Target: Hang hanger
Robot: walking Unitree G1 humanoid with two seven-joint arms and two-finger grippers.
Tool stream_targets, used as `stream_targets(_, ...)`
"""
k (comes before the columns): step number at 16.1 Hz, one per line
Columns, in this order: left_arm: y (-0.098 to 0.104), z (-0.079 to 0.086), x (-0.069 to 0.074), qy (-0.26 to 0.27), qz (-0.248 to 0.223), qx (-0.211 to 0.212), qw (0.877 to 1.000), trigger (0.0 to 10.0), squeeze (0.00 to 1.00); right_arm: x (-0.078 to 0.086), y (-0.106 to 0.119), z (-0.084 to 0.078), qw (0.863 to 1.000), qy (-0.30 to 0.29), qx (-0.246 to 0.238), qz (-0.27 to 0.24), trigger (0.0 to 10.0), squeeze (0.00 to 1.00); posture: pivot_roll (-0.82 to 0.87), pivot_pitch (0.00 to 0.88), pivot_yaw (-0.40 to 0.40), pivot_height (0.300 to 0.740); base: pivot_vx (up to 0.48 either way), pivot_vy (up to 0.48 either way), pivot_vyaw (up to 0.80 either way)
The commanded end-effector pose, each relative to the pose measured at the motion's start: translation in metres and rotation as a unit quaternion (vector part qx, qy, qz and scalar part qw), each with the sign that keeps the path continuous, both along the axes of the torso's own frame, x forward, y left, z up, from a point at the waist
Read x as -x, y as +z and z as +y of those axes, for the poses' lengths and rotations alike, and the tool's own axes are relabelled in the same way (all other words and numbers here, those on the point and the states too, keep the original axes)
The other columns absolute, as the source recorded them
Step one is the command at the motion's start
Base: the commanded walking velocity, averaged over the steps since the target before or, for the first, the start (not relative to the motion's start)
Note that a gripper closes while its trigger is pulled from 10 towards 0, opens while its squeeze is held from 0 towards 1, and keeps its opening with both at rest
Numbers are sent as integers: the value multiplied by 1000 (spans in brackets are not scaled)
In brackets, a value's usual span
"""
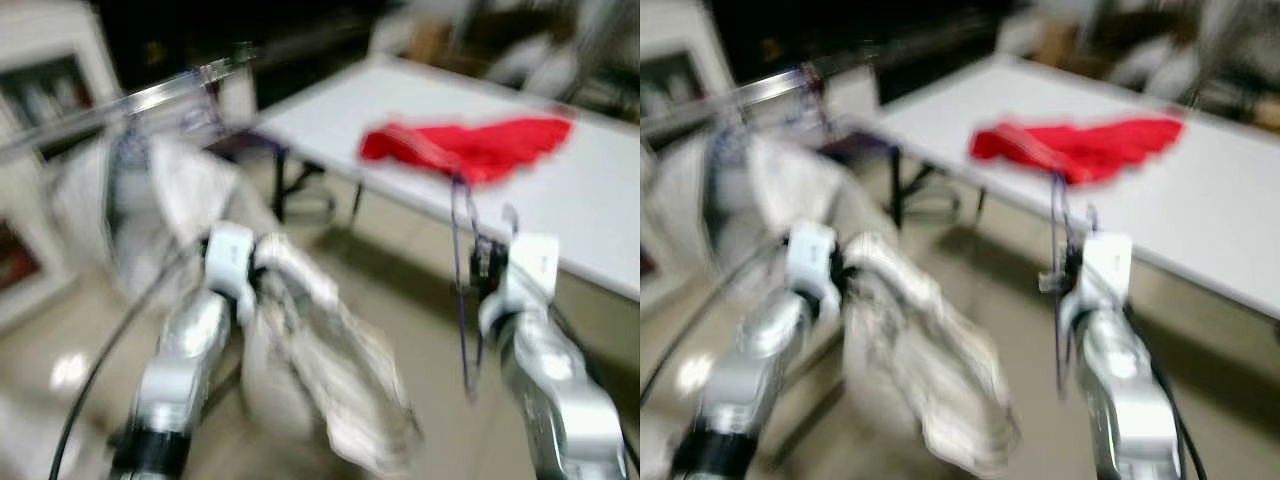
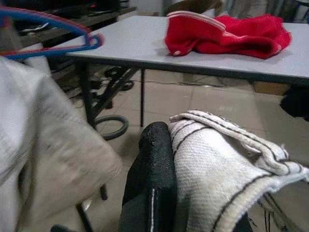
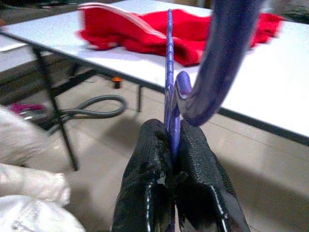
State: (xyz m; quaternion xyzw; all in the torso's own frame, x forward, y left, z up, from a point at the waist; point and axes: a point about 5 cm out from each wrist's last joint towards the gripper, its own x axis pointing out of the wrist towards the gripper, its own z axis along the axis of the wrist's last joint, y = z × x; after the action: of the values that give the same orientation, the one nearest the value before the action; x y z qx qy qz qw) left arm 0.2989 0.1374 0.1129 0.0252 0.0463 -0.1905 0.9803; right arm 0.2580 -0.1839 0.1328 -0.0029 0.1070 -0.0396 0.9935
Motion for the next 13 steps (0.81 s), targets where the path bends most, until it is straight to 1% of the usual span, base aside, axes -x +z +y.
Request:
stream_targets(1, 16, -13, -4, -21, -35, 10, 999, 10000, 0, 1, 4, -10, 1000, -19, 8, -6, 10000, 0, 8, 0, -5, 740, 330, 0, 0)
stream_targets(5, 19, -13, -6, -24, -39, 9, 999, 10000, 0, 1, 4, -9, 1000, -21, 6, -9, 10000, 0, 8, 0, 3, 740, 322, 0, -800)
stream_targets(6, 20, -13, -7, -25, -41, 10, 999, 10000, 0, 1, 5, -9, 1000, -23, 5, -11, 10000, 0, 8, 0, 2, 740, 319, 0, -450)
stream_targets(9, 21, -14, -7, -26, -42, 11, 999, 10000, 0, 1, 5, -10, 1000, -24, 4, -11, 10000, 0, 9, 0, 2, 740, 315, 0, 0)
stream_targets(13, 21, -13, -7, -25, -41, 12, 999, 10000, 0, 1, 5, -8, 1000, -22, 5, -10, 10000, 0, 10, 0, 1, 740, 312, 0, -800)
